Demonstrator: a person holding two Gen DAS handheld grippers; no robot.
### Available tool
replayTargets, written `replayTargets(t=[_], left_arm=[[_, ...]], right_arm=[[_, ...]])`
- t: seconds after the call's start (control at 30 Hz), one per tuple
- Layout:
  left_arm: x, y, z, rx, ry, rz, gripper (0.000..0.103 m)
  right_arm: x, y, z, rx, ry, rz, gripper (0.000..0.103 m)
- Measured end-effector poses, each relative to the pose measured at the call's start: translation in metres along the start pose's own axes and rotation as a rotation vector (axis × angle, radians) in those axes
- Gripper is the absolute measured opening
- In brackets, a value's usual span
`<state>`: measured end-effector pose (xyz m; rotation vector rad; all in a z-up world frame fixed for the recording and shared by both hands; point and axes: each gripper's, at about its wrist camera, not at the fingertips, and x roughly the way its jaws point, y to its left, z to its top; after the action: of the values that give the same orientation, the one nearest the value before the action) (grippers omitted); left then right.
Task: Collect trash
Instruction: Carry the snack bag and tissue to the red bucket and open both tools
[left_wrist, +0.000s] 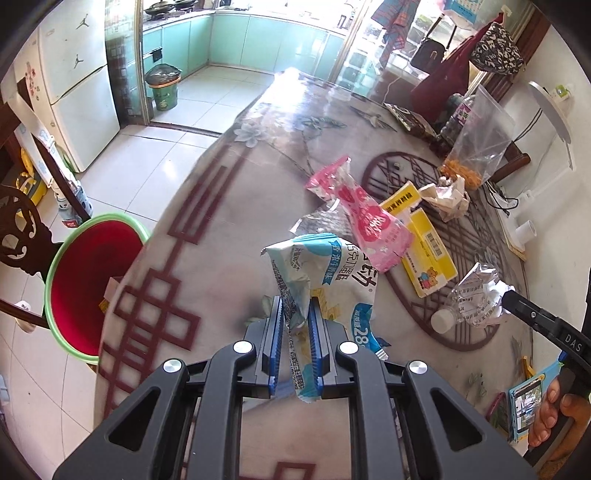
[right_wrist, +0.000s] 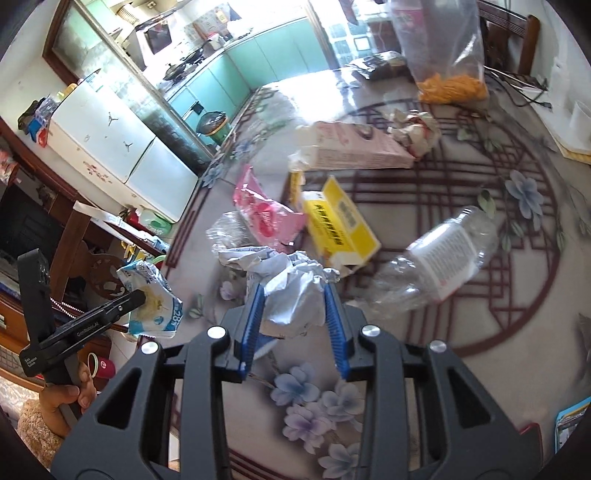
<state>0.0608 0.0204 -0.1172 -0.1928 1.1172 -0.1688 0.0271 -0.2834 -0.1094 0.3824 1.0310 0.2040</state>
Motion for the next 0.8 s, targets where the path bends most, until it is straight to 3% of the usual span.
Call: replayTargets(t=[0.8], left_arm=[[-0.007, 0.108, 0.026, -0.009, 0.014, -0.041, 0.011]], right_arm=[[0.038, 0.108, -0.005, -0.037, 0.007, -0.024, 0.033]])
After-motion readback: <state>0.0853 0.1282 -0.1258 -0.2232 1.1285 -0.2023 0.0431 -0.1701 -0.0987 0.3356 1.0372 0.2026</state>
